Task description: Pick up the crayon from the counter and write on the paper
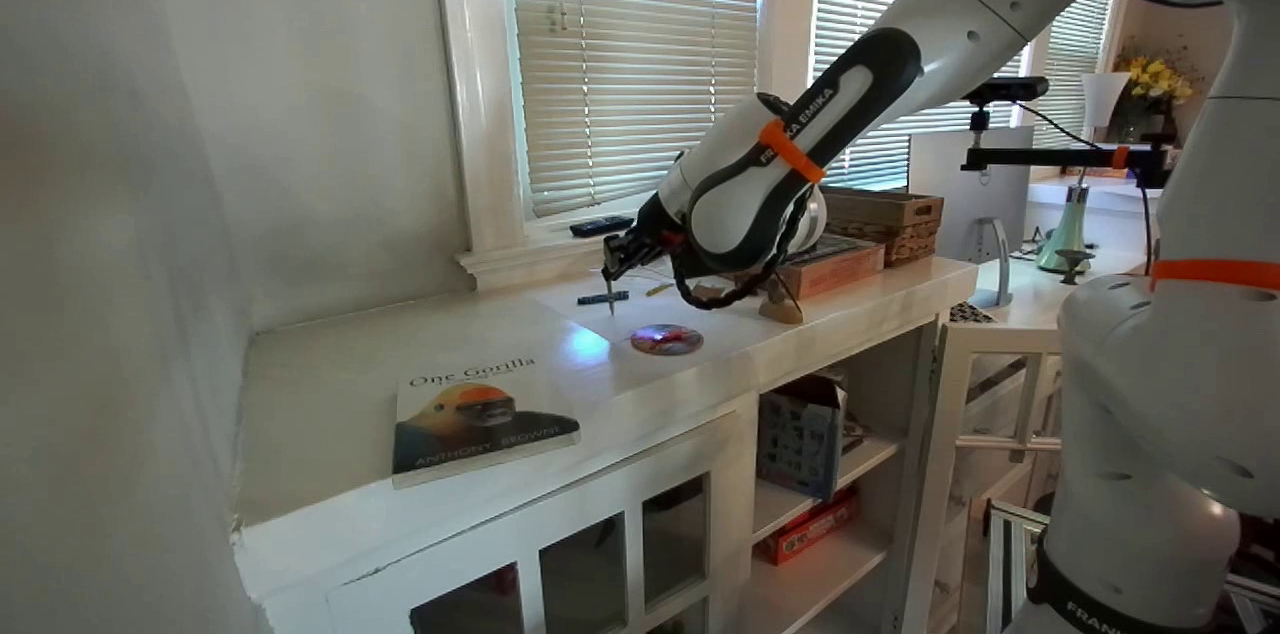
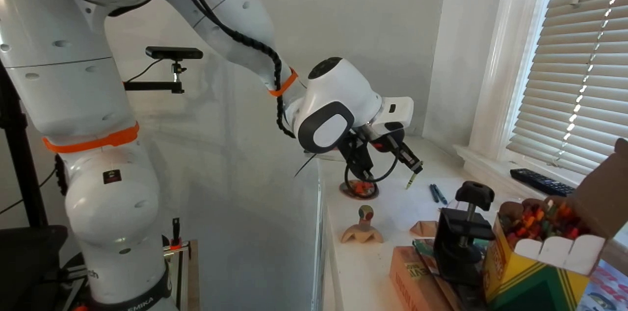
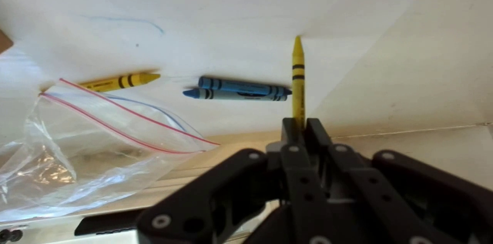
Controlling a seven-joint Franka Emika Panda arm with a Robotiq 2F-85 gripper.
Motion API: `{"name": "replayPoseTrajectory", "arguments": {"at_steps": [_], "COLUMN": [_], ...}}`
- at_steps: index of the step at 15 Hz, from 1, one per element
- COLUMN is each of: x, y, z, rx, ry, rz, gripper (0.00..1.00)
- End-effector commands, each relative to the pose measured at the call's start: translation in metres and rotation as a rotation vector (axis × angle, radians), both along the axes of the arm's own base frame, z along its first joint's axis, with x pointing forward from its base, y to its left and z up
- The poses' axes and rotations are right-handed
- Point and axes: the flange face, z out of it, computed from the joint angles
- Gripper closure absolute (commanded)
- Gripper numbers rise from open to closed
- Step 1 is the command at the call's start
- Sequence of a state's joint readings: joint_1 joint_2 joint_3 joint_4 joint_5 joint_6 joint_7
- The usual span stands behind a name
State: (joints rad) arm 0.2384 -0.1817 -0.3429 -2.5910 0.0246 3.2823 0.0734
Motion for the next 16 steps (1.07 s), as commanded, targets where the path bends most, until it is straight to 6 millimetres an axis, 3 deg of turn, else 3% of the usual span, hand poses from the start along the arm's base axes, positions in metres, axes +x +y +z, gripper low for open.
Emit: {"name": "replayPoseTrajectory", "arguments": {"at_steps": [1,4,16], "x": [-0.005,-0.01,-0.013], "y": [0.014,0.009,-0.057], "z": [-0.005,-0.002,-0.006], "rx": [0.026,0.05,0.049], "ry": [0.05,0.092,0.161], "rz": [0.035,0.036,-0.105], "gripper": [0.98,0.98,0.98]}}
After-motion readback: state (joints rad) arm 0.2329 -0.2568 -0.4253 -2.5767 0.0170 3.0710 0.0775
